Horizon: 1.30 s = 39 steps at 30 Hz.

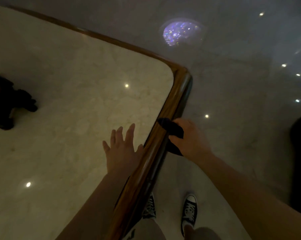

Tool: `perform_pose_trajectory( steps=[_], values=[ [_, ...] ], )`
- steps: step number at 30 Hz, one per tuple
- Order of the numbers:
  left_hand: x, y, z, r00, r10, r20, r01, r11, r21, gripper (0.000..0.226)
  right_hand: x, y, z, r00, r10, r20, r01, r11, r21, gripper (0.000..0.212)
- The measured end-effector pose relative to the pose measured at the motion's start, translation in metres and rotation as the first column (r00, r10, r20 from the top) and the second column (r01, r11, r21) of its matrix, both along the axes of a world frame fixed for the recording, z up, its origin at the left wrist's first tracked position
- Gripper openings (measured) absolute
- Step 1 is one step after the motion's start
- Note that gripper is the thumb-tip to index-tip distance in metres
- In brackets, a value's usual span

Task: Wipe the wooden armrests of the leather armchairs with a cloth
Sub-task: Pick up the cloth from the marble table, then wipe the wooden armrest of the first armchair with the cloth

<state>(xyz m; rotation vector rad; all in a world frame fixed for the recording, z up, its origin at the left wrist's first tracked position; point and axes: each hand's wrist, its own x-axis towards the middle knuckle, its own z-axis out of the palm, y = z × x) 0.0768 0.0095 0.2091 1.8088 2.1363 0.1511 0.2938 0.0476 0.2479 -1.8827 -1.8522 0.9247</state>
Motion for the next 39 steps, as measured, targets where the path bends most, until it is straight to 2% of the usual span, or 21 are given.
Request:
perform_pose_trajectory(
  steps=[6,13,21,34,39],
  values=[
    [0.029,-0.017,0.044,0.976,-0.208,0.07,0.207,0.978,0.009,0.069,0.034,-0.05,0.042,0.98,-0.198,0.032,0.198,0.98,-0.001,0.037],
    [0.078,-0.02,0.078,0.916,-0.396,0.065,0.395,0.918,0.031,0.071,0.082,-0.102,0.073,0.934,-0.35,0.079,0.351,0.936,0.002,0.032],
    [0.169,-0.037,0.108,0.797,-0.602,0.046,0.599,0.798,0.073,0.069,0.156,-0.169,0.091,0.848,-0.53,0.033,0.529,0.848,0.019,0.03],
    [0.335,-0.121,0.136,0.618,-0.784,0.049,0.78,0.62,0.079,0.067,0.288,-0.305,0.11,0.635,-0.772,0.029,0.772,0.635,0.02,0.033],
    [0.391,-0.144,0.14,0.531,-0.846,0.044,0.844,0.533,0.067,0.07,0.327,-0.352,0.117,0.52,-0.852,0.052,0.851,0.523,0.048,0.037]
  ],
)
